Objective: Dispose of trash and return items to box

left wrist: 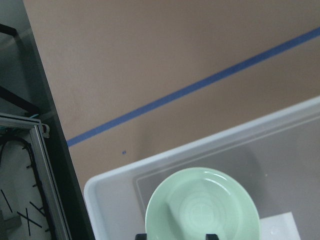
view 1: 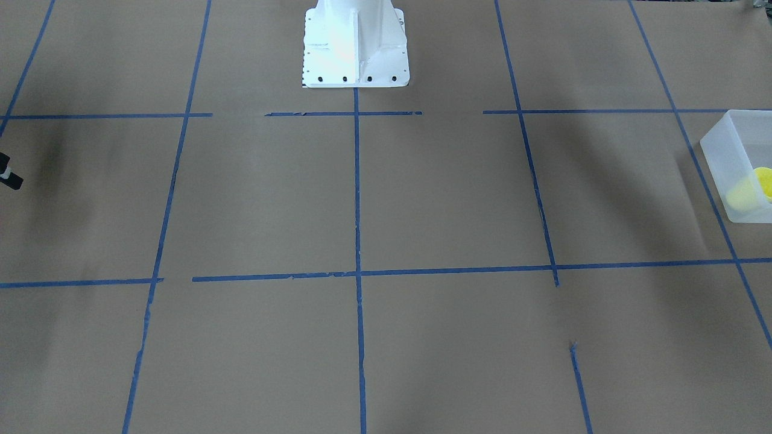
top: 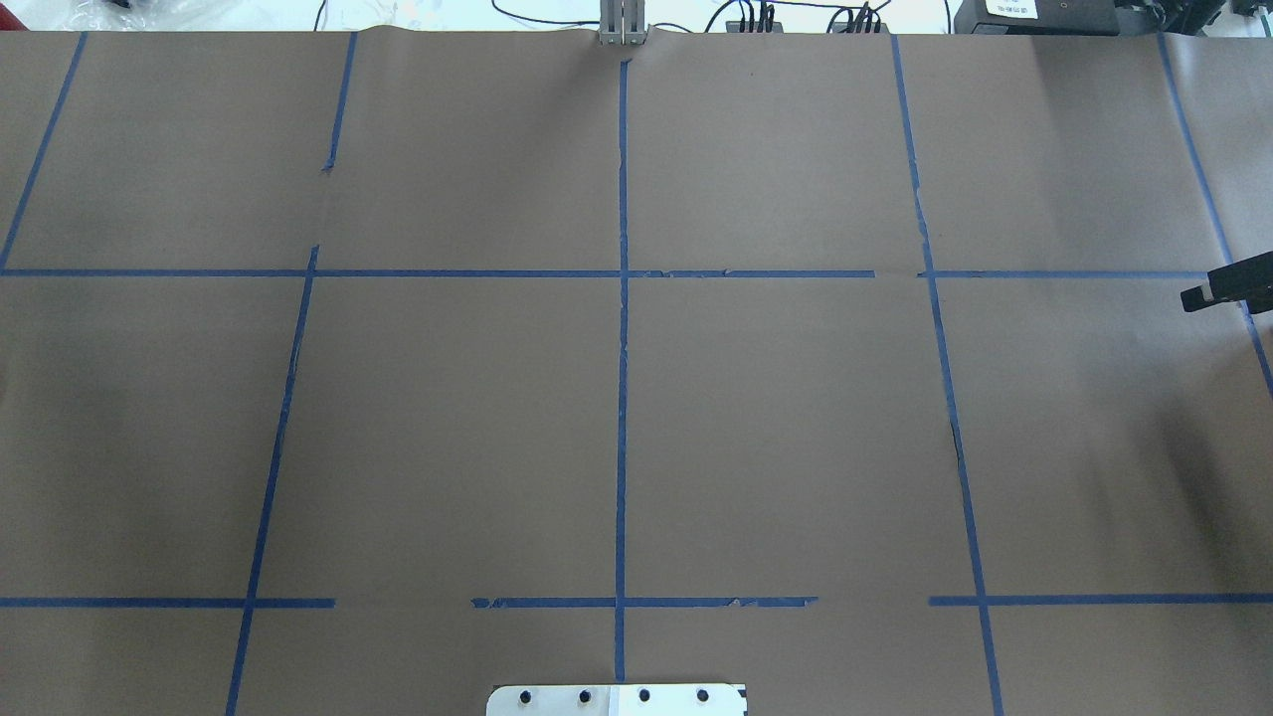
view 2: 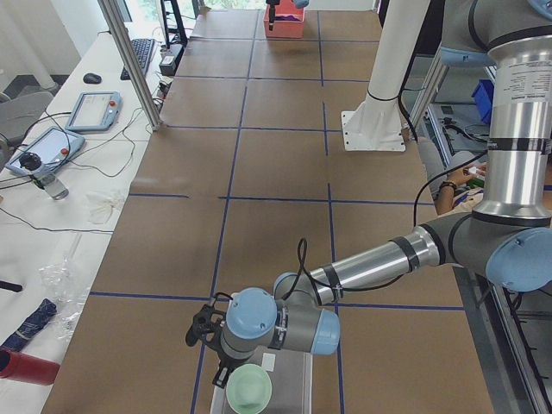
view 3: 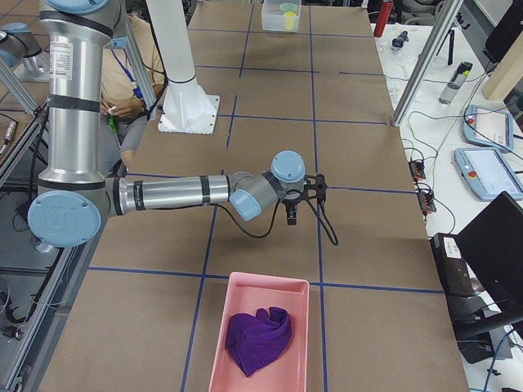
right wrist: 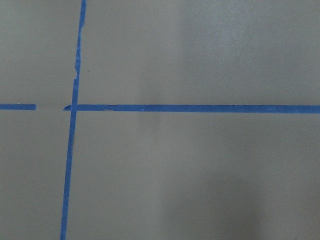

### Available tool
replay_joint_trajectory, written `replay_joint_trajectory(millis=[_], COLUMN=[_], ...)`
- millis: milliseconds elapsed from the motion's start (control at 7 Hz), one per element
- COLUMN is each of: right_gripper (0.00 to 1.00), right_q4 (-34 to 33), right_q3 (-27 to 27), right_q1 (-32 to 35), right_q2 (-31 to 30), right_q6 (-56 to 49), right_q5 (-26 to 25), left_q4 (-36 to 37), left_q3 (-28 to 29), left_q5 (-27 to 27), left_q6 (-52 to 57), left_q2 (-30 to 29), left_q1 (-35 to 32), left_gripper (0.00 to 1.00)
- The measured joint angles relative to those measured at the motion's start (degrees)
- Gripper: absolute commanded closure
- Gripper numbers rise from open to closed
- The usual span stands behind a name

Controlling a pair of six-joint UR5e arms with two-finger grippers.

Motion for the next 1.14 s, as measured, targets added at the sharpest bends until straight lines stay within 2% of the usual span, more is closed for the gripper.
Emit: replay_joint_trajectory(millis=[286,429,857,1143], right_gripper=[0.00,0.00,0.00,0.00], right_q4=[0.13,0.67,1.85,1.30], right_q3=[1.48,1.69,0.70,-1.42], right_q1=[-0.62,-0.69,-0.14,3.99], right_q2=[-1.24,-2.34,-3.68,-3.67], right_q6=[1.86,1.01,-5.38,-13.36], right_q5=[-4.76,-6.81,-8.04,-4.28], left_q4=[7.18,8.89,8.92,5.35], left_q3=[-15.68,-20.31,-25.89,-26.17], left_q5=[-1.68,-2.05,-3.05,-3.04], left_q6=[-16.76,-22.05,-28.56,-29.69], left_q2=[0.01,0.07,1.56,2.56], left_q1=[8.81,12.86,22.78,24.51], left_gripper=[0.15,0.02,0.00,0.00])
